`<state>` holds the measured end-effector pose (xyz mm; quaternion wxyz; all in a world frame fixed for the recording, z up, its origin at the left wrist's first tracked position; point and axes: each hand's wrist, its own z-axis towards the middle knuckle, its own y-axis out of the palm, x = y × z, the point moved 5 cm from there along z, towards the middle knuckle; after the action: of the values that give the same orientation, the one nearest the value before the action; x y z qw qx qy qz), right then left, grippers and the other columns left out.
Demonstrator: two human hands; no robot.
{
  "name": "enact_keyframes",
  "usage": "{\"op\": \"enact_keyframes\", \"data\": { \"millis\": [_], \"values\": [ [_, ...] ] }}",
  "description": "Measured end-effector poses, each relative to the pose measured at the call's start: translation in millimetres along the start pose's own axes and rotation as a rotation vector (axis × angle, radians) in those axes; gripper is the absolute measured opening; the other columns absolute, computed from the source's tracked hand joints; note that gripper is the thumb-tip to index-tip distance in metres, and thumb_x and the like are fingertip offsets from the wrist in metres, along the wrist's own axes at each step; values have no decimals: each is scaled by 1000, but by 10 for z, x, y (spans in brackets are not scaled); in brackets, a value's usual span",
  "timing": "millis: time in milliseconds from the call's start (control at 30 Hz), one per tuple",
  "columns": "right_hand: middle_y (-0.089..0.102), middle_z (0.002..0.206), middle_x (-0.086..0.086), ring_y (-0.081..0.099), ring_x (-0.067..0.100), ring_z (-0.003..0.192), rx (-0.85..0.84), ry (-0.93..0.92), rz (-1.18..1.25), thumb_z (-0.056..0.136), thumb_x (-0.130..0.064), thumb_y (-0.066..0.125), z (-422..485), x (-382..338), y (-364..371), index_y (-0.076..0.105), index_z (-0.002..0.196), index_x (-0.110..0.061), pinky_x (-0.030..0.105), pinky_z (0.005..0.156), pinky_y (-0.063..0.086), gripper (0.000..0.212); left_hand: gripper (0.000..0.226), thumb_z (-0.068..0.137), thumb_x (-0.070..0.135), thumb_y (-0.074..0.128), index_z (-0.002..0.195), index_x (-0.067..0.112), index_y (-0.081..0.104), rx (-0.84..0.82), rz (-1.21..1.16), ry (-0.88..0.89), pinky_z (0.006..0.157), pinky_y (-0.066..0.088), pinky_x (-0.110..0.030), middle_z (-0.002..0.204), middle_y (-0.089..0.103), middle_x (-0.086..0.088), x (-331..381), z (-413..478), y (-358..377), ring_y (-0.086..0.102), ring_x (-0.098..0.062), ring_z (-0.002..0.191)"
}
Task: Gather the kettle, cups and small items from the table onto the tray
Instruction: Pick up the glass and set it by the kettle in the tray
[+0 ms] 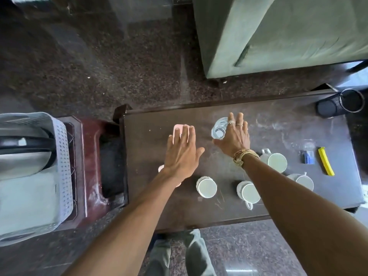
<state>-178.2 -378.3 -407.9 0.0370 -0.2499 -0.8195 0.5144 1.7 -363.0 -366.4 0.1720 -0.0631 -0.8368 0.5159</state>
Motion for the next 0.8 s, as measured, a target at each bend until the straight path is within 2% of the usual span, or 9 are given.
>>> {"op": "enact_keyframes", "data": {
  "millis": [100,200,333,467,633,800],
  "values": [
    [4,166,13,15,38,150,-27,-12,31,77,-39,82,29,39,85,8,158,-17,50,117,31,112,72,102,44,42,156,7,13,-37,-40,3,119,24,-49,164,17,-13,67,104,112,17,-35,150],
    [13,164,11,23,38,147,-8,-29,60,79,-33,79,53,56,118,9,158,-16,51,112,38,107,73,101,41,46,157,8,11,-40,-70,13,122,19,-48,166,13,-13,135,170,179,16,-34,151],
    [31,149,10,38,36,133,42,-56,59,79,-30,77,80,66,116,15,157,-15,48,101,47,101,76,100,39,50,157,8,9,-59,-86,18,122,17,-49,167,11,-11,200,280,270,13,-32,152],
    [37,142,10,43,35,127,72,-68,67,75,-28,79,66,90,111,25,153,-16,47,98,48,95,80,99,38,54,157,9,8,-74,-123,9,122,16,-50,167,10,-11,254,314,341,10,-33,153],
    [43,138,6,46,32,124,113,-107,-8,69,-37,82,-152,148,106,31,150,-21,44,99,42,97,83,98,37,56,157,8,7,-72,-133,24,122,16,-51,167,9,-12,285,225,315,9,-34,154],
    [47,134,5,50,30,119,146,-104,17,66,-51,79,-505,150,8,35,148,-23,43,98,38,97,87,95,37,62,157,6,9,-58,-125,36,122,21,-48,166,11,-12,304,3,210,13,-36,152]
  ]
}}
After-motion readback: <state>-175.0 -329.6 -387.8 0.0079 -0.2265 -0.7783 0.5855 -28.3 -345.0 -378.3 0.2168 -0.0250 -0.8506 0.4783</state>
